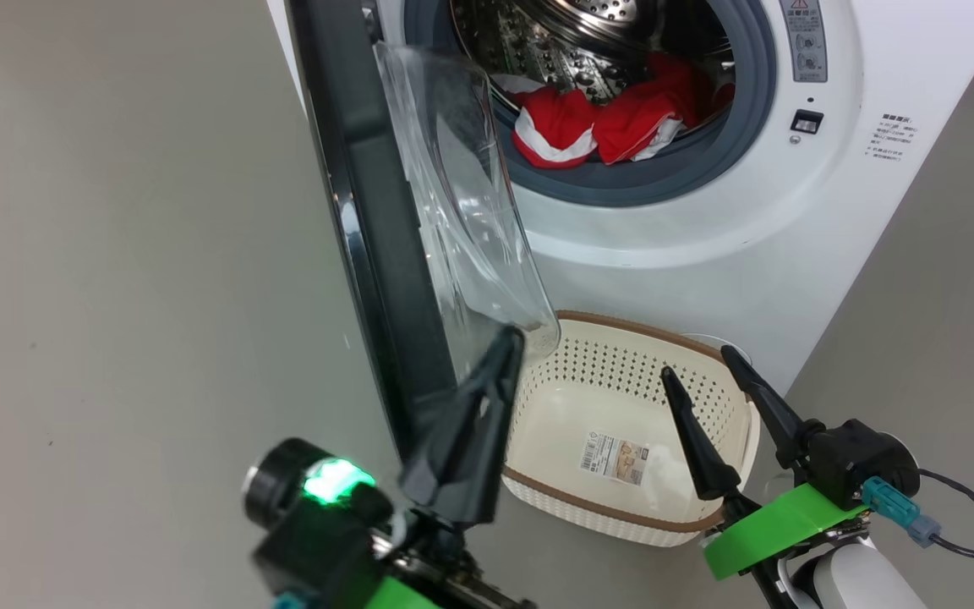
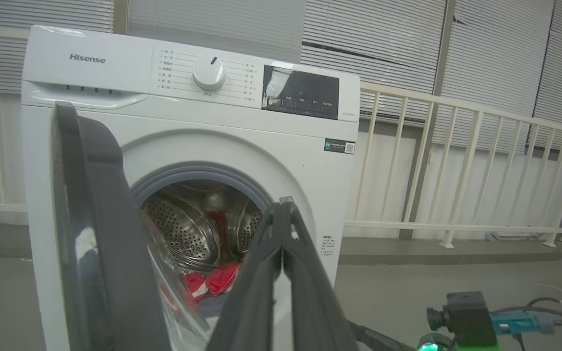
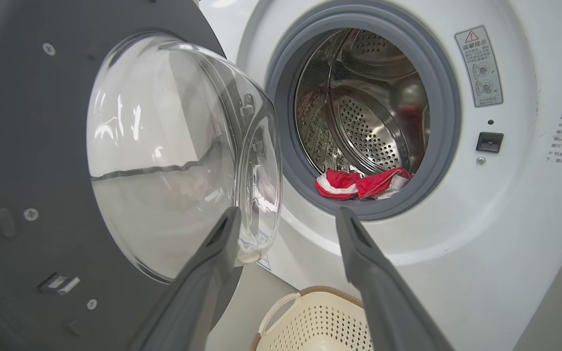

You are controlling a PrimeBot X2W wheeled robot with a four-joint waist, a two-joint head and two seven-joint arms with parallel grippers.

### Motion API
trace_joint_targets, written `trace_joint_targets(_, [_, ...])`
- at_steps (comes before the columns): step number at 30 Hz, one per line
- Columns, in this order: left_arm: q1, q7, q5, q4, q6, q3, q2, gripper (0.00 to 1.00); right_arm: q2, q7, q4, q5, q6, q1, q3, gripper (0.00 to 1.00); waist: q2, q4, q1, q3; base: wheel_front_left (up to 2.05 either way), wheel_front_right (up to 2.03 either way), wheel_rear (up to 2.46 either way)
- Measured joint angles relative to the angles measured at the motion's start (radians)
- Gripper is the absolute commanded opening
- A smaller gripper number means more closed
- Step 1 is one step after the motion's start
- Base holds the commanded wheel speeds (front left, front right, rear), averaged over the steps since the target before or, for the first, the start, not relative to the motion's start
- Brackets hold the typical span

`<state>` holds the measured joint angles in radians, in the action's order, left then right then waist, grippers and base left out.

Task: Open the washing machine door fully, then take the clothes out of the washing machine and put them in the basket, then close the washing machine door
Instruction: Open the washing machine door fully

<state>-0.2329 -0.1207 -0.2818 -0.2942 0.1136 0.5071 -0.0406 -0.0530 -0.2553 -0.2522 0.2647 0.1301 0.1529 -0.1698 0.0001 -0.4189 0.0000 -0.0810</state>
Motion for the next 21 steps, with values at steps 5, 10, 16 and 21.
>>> trace_joint_targets(5, [0.000,0.098,0.002,0.046,0.015,0.047,-0.003,0.00,0.000,0.000,-0.004,0.000,0.000,0.000,0.000,1.00,0.0000,0.003,0.0000,-0.004,0.00,0.00,0.00])
trace_joint_targets(10, [0.002,0.201,0.020,0.107,0.046,0.065,-0.019,0.00,0.000,0.000,-0.008,0.000,0.000,0.000,-0.004,1.00,0.0000,0.008,0.0000,-0.002,0.00,0.00,0.00])
trace_joint_targets(16, [0.004,0.250,0.051,0.153,0.095,0.060,-0.036,0.00,0.000,0.000,-0.012,0.000,0.000,0.000,-0.008,1.00,0.0000,0.015,0.0000,-0.002,0.00,0.00,0.00])
trace_joint_targets(21, [0.004,0.261,0.052,0.170,0.109,0.055,-0.040,0.00,0.000,0.000,-0.019,0.000,0.000,0.000,-0.013,1.00,0.0000,0.013,0.0000,-0.007,0.00,0.00,0.00])
